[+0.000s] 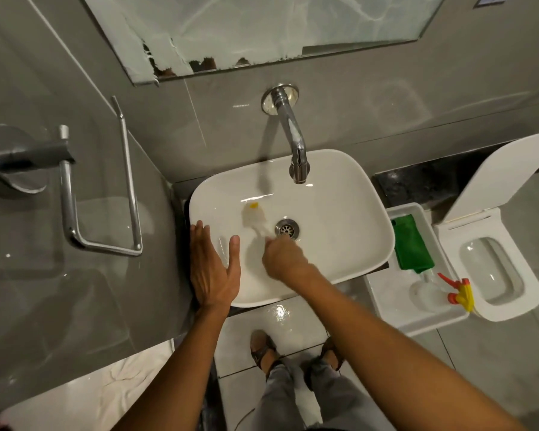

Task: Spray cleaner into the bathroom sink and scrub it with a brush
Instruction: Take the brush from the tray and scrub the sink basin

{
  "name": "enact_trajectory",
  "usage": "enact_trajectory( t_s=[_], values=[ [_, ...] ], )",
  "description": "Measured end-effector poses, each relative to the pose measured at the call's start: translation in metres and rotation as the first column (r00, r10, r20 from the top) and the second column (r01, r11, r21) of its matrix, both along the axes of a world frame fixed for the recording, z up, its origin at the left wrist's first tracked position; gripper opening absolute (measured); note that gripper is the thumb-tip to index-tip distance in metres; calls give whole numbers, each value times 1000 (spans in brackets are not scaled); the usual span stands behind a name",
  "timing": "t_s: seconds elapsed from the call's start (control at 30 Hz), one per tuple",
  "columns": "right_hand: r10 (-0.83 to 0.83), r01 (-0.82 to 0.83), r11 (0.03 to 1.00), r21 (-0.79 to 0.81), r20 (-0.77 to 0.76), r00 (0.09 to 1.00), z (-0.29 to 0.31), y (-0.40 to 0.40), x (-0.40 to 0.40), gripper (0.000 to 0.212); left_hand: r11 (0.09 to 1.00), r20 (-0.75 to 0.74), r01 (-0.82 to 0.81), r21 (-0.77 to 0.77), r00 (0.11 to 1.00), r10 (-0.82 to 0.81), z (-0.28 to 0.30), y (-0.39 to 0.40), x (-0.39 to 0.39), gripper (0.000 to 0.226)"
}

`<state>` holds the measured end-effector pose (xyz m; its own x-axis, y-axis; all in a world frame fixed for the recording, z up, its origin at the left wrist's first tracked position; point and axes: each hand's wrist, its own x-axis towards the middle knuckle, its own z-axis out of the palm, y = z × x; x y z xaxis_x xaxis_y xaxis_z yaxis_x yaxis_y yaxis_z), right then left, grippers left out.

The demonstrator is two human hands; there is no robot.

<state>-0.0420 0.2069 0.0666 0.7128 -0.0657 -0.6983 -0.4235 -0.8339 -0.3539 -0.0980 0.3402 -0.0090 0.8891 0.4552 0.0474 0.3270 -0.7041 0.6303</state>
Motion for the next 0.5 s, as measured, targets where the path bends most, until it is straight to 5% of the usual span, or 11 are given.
enact_trajectory(
  t_s=[0.1,0.27,0.5],
  values=[
    [-119,125,991,-58,95,988,-2,-38,34,49,1000,8,1,-5,1000,-1,-1,0,0,97],
    [161,-168,915,-367,-51,986,22,-133,29,40,1000,5,13,-6,1000,-13,-2,2,0,97],
    [345,-401,887,-229,-248,905,59,-136,-59,29,999,3,25,27,1000,-25,-6,3,0,94]
  ],
)
